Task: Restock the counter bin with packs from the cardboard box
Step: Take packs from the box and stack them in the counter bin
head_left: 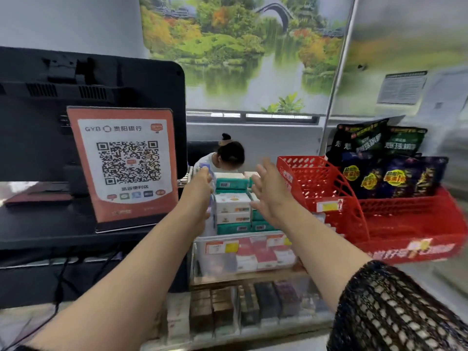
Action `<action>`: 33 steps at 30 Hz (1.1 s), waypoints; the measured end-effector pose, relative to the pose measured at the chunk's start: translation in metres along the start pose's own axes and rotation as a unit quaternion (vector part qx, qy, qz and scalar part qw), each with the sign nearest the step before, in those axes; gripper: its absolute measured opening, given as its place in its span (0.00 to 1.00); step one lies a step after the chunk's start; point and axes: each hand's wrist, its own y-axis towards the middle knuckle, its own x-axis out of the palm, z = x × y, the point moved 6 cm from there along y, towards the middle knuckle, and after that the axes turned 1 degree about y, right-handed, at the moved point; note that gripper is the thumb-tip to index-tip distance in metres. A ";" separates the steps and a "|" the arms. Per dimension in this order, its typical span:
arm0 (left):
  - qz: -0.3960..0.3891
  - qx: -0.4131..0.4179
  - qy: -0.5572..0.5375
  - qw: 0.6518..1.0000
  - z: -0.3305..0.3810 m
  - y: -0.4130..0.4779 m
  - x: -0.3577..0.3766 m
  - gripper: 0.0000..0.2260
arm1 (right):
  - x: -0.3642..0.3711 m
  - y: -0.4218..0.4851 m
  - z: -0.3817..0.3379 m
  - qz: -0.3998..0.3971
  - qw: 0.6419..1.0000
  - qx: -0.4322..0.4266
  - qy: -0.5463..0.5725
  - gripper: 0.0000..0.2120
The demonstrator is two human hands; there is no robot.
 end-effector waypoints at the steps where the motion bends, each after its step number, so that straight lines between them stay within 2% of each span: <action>1: -0.001 0.003 -0.004 1.000 -0.003 -0.005 -0.001 0.21 | 0.000 -0.010 -0.001 -0.004 1.000 0.000 0.008 0.28; 6: 0.005 0.011 -0.008 1.000 -0.024 -0.034 -0.007 0.15 | 0.002 -0.046 0.011 -0.026 1.000 -0.003 0.004 0.30; 11: 0.030 -0.007 0.000 1.000 -0.066 -0.056 -0.020 0.18 | 0.003 -0.069 0.042 -0.045 0.998 -0.004 0.033 0.31; 16: 0.070 -0.041 0.020 0.997 -0.135 -0.083 -0.030 0.20 | -0.005 -0.105 0.102 -0.083 0.994 0.053 0.053 0.32; 22: 0.109 -0.121 0.072 0.984 -0.265 -0.102 -0.055 0.21 | -0.024 -0.159 0.224 -0.110 0.984 0.141 0.026 0.29; 28: 0.136 -0.206 0.110 0.963 -0.424 -0.087 -0.108 0.22 | -0.038 -0.185 0.387 -0.083 0.971 0.225 0.010 0.30; 33: 0.165 -0.306 0.096 0.933 -0.555 -0.064 -0.151 0.24 | -0.042 -0.198 0.522 -0.082 0.951 0.299 0.003 0.30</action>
